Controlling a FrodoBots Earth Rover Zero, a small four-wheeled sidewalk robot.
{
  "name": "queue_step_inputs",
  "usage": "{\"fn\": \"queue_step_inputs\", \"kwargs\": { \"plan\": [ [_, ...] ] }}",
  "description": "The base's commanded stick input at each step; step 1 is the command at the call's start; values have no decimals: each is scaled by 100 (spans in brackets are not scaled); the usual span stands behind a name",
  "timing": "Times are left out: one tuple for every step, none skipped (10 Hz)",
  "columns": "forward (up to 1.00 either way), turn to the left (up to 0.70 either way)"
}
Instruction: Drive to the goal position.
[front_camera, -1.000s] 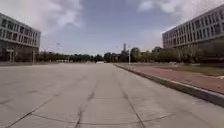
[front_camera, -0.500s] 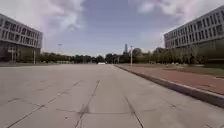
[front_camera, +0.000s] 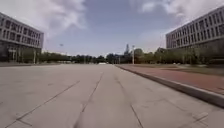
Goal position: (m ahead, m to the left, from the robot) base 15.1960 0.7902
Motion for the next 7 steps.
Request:
{"fn": "queue_step_inputs", "kwargs": {
  "plan": [
    [100,0],
    [100,0],
    [100,0],
    [100,0],
    [100,0],
    [100,0],
    [100,0]
  ]
}}
